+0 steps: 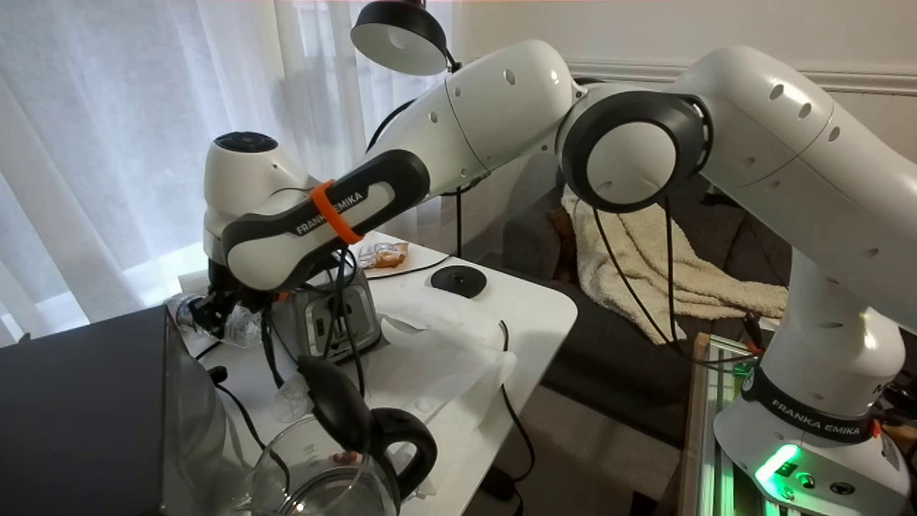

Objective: Pick up the water bottle and place it on the left side of the toaster on the table

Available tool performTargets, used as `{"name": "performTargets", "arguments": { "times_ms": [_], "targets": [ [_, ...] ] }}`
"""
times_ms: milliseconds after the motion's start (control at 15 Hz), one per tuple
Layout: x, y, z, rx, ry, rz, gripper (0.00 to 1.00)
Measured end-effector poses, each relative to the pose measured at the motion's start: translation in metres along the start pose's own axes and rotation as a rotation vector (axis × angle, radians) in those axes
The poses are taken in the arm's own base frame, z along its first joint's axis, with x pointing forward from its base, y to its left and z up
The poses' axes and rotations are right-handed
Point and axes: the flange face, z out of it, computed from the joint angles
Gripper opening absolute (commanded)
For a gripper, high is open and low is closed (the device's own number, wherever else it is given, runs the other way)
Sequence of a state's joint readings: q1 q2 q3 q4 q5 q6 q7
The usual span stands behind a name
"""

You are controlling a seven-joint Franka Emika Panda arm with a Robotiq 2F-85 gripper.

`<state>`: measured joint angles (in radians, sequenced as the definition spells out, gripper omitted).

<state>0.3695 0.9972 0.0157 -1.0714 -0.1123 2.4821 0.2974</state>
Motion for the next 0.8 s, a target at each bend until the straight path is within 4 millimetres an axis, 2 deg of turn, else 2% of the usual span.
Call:
{"name": "performTargets", "arguments": {
  "times_ms": [67,200,600,800],
  "targets": [
    [0.001,0.0,0.001,-0.001,-0.001,0.002,0.96],
    [0.007,-0.001,-0.004,0.001,0.012,0.008,1.0],
    [0.03,-0.002,-0.037,-0.006,0.016,0.05,1.0],
    [0.036,-0.006,-0.064,-0.029,-0.043,0.099,1.0]
  ]
}}
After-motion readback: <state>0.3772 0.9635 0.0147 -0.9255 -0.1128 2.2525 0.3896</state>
